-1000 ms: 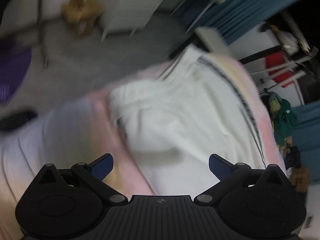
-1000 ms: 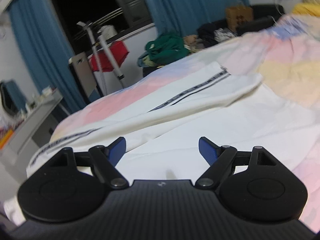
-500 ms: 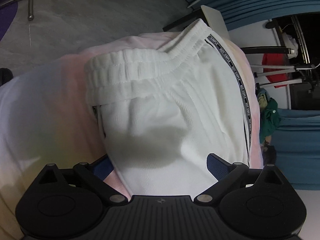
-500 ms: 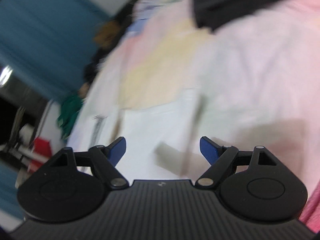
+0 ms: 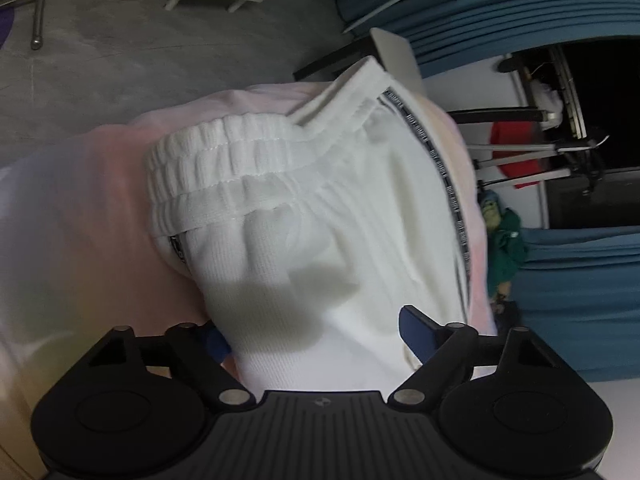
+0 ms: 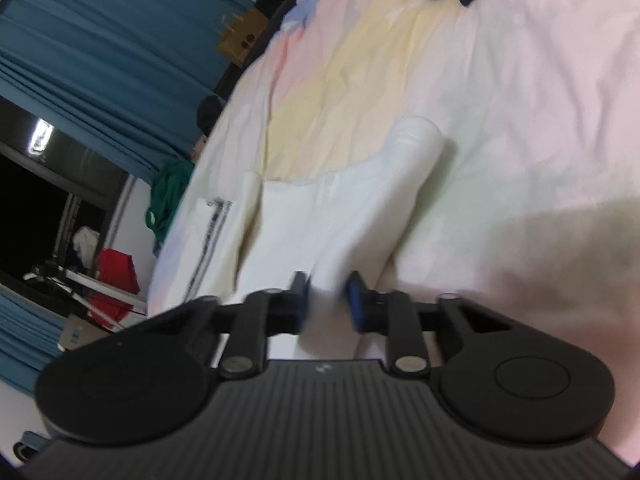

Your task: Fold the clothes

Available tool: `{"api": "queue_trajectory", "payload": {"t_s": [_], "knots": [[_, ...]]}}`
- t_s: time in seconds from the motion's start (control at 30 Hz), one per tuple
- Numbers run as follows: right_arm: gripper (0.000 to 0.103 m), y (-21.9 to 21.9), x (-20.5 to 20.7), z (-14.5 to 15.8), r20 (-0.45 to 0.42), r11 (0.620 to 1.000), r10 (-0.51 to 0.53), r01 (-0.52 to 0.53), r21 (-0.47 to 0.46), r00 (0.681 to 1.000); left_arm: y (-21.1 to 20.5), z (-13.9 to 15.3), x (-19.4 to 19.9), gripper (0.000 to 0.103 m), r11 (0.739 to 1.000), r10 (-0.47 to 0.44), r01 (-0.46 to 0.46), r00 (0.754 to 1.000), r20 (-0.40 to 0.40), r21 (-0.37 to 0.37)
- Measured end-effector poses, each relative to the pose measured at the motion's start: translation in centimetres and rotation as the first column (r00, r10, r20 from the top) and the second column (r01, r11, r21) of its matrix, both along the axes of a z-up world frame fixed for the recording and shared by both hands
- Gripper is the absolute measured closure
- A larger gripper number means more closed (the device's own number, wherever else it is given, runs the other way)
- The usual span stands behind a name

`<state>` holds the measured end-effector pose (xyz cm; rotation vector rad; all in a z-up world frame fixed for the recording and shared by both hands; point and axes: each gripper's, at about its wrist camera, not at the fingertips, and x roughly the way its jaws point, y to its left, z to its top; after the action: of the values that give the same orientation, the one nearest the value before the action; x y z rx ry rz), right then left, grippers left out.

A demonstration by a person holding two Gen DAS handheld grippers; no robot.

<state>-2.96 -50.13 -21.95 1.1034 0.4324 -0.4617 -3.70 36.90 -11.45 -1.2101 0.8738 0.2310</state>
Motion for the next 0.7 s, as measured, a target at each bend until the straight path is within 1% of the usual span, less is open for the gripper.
{"api": "queue_trajectory", "payload": {"t_s": [0.03, 0.13, 0.2, 0.3, 0.33, 0.4, 0.47, 0.6, 0.63, 0.7], "knots": [[0.091, 0.3, 0.1, 0.1, -0.015, 1.0, 0.003, -0.004, -0.021, 1.0, 0.0, -0.2, 0.6, 0.023, 1.0, -0.004, 0.004, 1.0, -0.012, 0.002], [0.095, 0.5, 0.1, 0.9, -0.024, 0.997, 0.004, -0.005, -0.078, 1.0, -0.1, -0.6, 1.0, 0.033, 1.0, -0.022, 0.022, 0.999, -0.038, 0.005], [0.096, 0.1, 0.2, 1.4, -0.023, 0.994, 0.004, -0.006, -0.113, 1.0, -0.3, -0.7, 1.1, 0.043, 0.999, -0.036, 0.037, 0.998, -0.049, 0.016], [0.096, -0.2, -0.1, 2.3, -0.03, 0.989, -0.002, -0.002, -0.148, 1.0, -0.3, -0.6, 1.0, 0.051, 0.998, -0.047, 0.049, 0.998, -0.048, 0.039], [0.096, -0.1, -0.2, 2.4, -0.032, 0.988, -0.006, 0.001, -0.155, 0.999, -0.3, -0.7, 0.9, 0.053, 0.998, -0.05, 0.052, 0.998, -0.049, 0.037], [0.096, 0.1, -0.5, 2.9, -0.035, 0.985, -0.013, 0.007, -0.17, 0.999, -0.3, -0.9, 0.9, 0.06, 0.998, -0.059, 0.06, 0.997, -0.055, 0.027], [0.096, 0.6, -0.5, 3.5, -0.031, 0.98, -0.013, 0.007, -0.198, 0.999, -0.4, -1.1, 1.2, 0.064, 0.997, -0.065, 0.067, 0.996, -0.067, 0.025], [0.096, 1.5, -0.8, 4.9, -0.019, 0.967, -0.01, 0.005, -0.254, 1.0, -1.1, -0.4, 2.1, 0.073, 0.991, -0.094, 0.101, 0.992, -0.085, 0.087], [0.096, 1.7, -0.9, 5.0, -0.02, 0.965, -0.013, 0.007, -0.26, 1.0, -1.3, -0.3, 2.4, 0.073, 0.989, -0.1, 0.109, 0.991, -0.09, 0.101], [0.096, 1.8, -1.1, 5.3, -0.023, 0.964, -0.02, 0.013, -0.266, 1.0, -1.6, 0.0, 2.8, 0.079, 0.985, -0.107, 0.119, 0.989, -0.097, 0.124]]}}
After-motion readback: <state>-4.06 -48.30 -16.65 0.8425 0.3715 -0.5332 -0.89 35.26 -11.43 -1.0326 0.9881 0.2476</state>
